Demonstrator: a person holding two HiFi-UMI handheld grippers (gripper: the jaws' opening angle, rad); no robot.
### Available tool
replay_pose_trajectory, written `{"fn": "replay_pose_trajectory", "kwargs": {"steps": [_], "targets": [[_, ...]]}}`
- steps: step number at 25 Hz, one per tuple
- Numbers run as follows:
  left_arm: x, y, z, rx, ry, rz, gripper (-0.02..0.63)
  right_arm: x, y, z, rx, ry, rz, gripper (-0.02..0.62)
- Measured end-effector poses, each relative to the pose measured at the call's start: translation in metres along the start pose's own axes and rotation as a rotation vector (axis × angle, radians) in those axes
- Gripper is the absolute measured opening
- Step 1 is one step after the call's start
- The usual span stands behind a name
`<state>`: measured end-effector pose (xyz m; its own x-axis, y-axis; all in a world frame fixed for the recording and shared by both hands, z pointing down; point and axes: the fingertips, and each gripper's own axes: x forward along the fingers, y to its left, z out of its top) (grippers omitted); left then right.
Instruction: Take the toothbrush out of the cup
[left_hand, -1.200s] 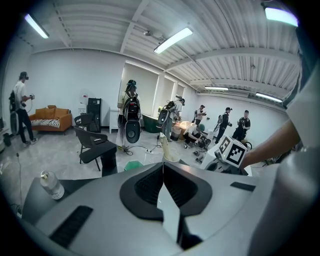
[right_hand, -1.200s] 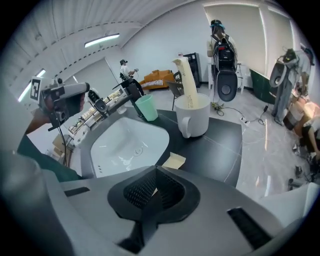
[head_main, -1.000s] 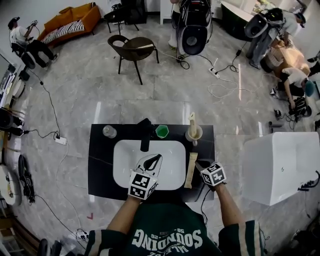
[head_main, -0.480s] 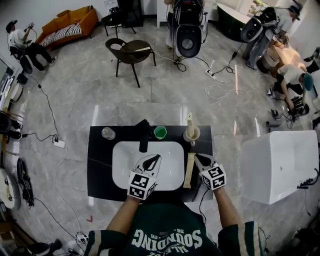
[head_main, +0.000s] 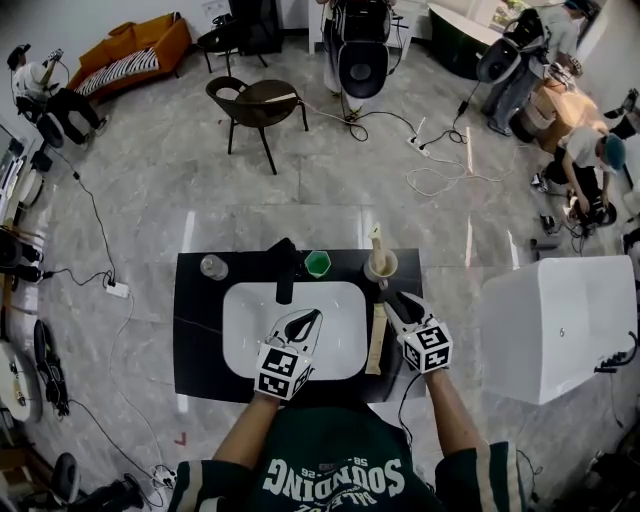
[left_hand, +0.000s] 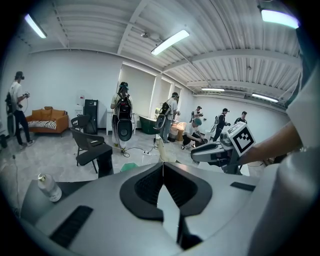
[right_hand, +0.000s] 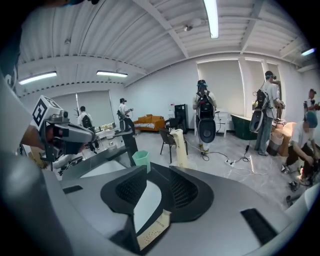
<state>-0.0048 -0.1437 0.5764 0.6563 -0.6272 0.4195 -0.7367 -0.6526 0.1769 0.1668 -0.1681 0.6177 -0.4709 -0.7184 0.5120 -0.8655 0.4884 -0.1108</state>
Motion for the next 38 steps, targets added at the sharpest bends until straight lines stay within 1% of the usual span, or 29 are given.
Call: {"fn": "replay_pose_trajectory", "kwargs": {"steps": [6, 9, 17, 25, 32, 38], "targets": [[-0.001, 0.002, 0.000, -0.003, -0.001, 0.007, 0.017, 0.008, -0.005, 0.012, -0.017, -0.022, -0.009, 0.160], [-0.003, 0.005, 0.000, -0.007, -0.003, 0.014, 0.017, 0.015, -0.006, 0.019, -0.041, -0.025, -0.012, 0.180], [-0.004, 0.012, -0.001, -0.014, -0.004, 0.035, 0.017, 0.037, -0.018, 0.035, -0.083, -0.040, -0.053, 0.216], [-0.003, 0.018, -0.005, -0.019, 0.005, 0.047, 0.017, 0.063, -0.035, 0.024, -0.099, 0.044, -0.058, 0.227], [-0.001, 0.025, -0.009, -0.025, 0.018, 0.060, 0.017, 0.084, -0.052, 0.022, -0.121, 0.085, -0.060, 0.227], [-0.001, 0.036, -0.007, -0.045, 0.014, 0.089, 0.016, 0.105, -0.063, 0.019, -0.125, 0.129, -0.062, 0.227]]}}
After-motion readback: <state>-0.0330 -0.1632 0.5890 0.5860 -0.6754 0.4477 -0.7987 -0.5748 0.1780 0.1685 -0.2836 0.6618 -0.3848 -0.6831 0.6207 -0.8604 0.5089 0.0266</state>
